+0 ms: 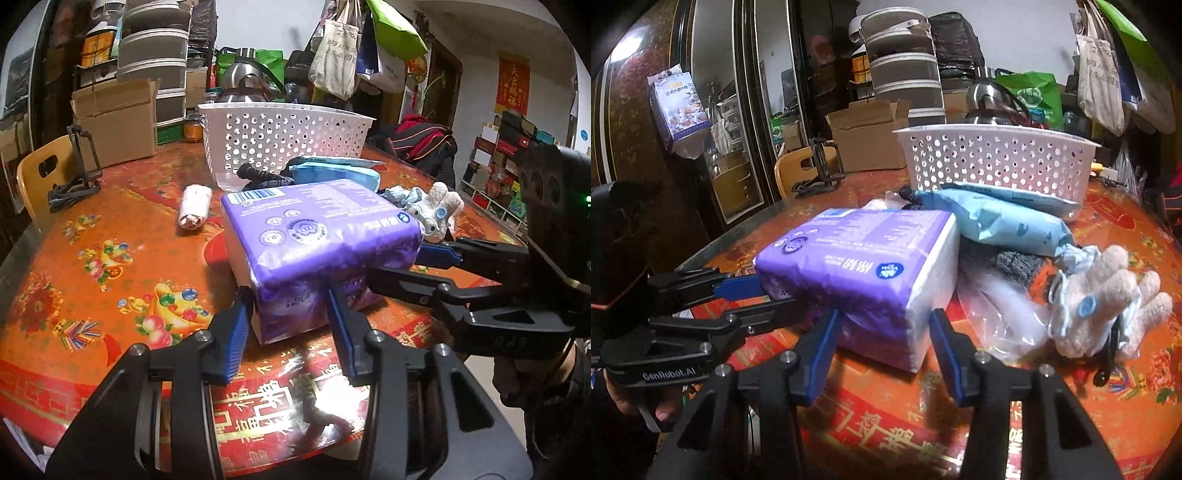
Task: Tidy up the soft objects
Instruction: 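Reach to the purple tissue pack and grasp it with the right tool, then carry the purple tissue pack into the white basket and release it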
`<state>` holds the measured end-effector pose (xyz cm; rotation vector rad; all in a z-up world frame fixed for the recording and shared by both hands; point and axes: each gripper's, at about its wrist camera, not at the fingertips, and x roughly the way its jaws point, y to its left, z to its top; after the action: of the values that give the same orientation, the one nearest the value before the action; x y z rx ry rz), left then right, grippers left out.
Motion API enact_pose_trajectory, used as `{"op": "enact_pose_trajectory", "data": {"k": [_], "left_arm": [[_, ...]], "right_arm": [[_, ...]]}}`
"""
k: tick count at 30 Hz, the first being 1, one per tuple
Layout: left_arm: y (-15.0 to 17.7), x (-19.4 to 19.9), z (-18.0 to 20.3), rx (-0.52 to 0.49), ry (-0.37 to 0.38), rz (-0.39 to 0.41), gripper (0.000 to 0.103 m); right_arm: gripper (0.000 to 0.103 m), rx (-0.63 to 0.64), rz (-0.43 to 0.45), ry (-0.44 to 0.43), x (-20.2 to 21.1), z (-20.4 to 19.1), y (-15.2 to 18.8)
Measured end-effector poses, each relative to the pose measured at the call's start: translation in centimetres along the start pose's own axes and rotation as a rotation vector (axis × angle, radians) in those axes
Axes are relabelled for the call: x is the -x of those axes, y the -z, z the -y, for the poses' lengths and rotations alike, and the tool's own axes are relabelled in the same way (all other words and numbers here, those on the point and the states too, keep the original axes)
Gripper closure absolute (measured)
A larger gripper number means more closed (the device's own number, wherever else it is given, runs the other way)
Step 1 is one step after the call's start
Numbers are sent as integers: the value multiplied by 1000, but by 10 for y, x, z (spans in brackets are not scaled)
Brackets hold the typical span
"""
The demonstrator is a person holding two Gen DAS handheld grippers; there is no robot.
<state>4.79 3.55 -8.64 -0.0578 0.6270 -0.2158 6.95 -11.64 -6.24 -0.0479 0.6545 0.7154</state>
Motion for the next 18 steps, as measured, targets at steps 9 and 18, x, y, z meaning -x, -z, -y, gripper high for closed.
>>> {"op": "enact_pose_trajectory", "data": {"k": [9,18], "left_arm": [[-8,22,6,-14,-31,42,64],[-30,46,16,-19,-46,102,64]], "right_arm": [[55,24,44,26,16,-10,-16],[55,52,105,42,38,-14,-41]]}}
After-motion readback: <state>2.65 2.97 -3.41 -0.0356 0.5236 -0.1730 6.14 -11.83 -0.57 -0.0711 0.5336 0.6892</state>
